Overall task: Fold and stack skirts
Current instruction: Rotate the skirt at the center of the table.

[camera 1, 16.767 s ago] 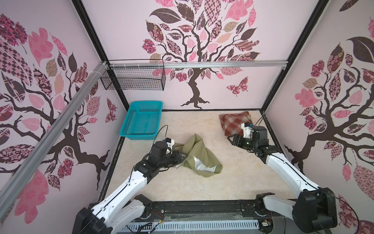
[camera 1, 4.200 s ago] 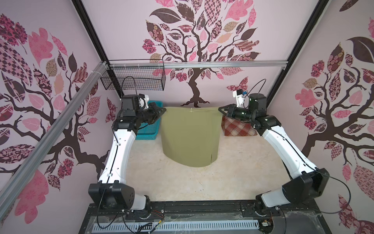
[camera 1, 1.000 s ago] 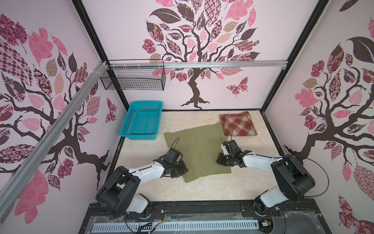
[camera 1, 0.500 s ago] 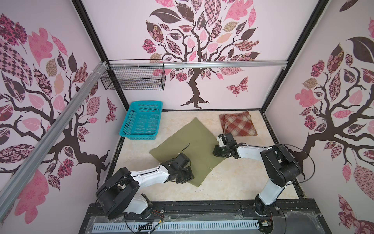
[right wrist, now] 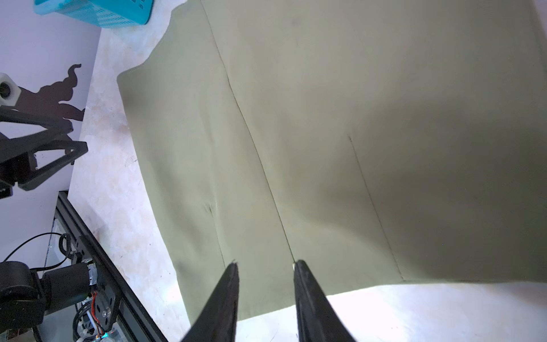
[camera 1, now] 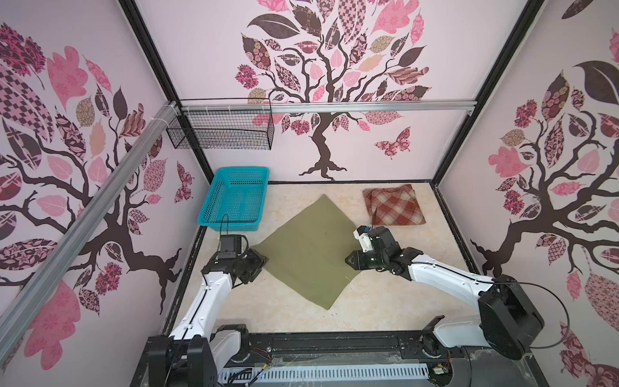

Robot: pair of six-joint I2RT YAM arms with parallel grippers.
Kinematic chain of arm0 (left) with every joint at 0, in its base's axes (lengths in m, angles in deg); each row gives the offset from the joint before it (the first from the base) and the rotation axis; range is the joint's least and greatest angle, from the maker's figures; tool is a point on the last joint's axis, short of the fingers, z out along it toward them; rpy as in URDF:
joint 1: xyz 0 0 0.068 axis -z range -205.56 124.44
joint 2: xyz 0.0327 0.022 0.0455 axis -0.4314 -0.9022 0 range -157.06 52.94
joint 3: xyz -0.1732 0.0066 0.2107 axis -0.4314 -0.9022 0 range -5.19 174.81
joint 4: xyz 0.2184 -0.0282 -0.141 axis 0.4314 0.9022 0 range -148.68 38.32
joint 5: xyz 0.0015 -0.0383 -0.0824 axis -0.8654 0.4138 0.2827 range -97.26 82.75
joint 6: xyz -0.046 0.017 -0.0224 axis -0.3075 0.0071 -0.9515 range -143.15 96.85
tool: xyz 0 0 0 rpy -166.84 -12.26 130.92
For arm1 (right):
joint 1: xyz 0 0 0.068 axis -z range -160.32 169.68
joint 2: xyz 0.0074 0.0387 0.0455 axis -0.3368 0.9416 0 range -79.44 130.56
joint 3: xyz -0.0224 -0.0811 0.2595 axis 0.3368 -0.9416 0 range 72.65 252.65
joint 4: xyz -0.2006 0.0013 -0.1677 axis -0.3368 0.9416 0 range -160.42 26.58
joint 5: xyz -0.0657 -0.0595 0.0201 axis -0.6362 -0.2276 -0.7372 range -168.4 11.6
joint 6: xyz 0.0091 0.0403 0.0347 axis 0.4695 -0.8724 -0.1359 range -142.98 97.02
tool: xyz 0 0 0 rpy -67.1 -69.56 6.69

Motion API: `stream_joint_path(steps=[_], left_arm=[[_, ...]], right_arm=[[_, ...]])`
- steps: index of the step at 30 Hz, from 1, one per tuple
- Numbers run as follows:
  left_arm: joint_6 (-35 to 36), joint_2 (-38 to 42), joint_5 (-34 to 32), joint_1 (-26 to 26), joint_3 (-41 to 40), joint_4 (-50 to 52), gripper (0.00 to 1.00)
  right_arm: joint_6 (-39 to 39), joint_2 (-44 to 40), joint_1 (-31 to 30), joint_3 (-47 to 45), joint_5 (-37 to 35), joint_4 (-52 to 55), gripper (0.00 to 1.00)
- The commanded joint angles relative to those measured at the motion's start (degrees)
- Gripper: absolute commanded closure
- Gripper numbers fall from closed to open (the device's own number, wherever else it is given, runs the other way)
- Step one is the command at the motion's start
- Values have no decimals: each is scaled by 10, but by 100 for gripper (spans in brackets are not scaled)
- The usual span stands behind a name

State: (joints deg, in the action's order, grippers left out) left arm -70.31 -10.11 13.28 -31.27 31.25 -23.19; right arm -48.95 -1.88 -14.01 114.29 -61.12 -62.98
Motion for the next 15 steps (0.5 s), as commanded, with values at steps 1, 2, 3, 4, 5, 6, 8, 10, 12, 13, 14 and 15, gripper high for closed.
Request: stream_joint_path(steps=[1, 2, 3, 4, 5, 6, 8, 10, 12, 13, 14, 15], left_arm=[[50, -32, 23, -40, 40, 4, 50], [50, -45, 14, -45, 49, -6, 49], [48, -57, 13, -48, 55, -16, 49], [42, -68, 17, -53, 61, -32, 49], [35, -78, 23, -57, 60, -54, 52], [27, -87, 25, -59, 59, -73, 55], [8, -104, 28, -72, 51, -109, 58], [-3, -120, 32, -89, 45, -129, 65], [-9, -132, 32, -104, 35, -147, 68], [-14, -138, 32, -112, 32, -155, 71], [-17, -143, 33, -121, 28, -164, 73], [-18, -146, 30, -125, 26, -168, 74]], right_arm=[[-3, 20, -1, 14, 20, 7, 65], [-2, 30, -1, 21, 23, 9, 64], [-1, 38, -1, 26, 26, 10, 64], [-1, 45, -1, 31, 29, 10, 65], [0, 50, -1, 35, 31, 8, 64], [0, 53, -1, 37, 33, 7, 65], [-1, 58, -2, 39, 35, 4, 65], [-2, 63, -1, 41, 35, 3, 65], [-2, 69, -1, 44, 37, 2, 65], [-3, 71, -1, 45, 39, 3, 65], [-3, 75, -2, 46, 39, 2, 65], [-4, 78, -2, 47, 39, 3, 65]])
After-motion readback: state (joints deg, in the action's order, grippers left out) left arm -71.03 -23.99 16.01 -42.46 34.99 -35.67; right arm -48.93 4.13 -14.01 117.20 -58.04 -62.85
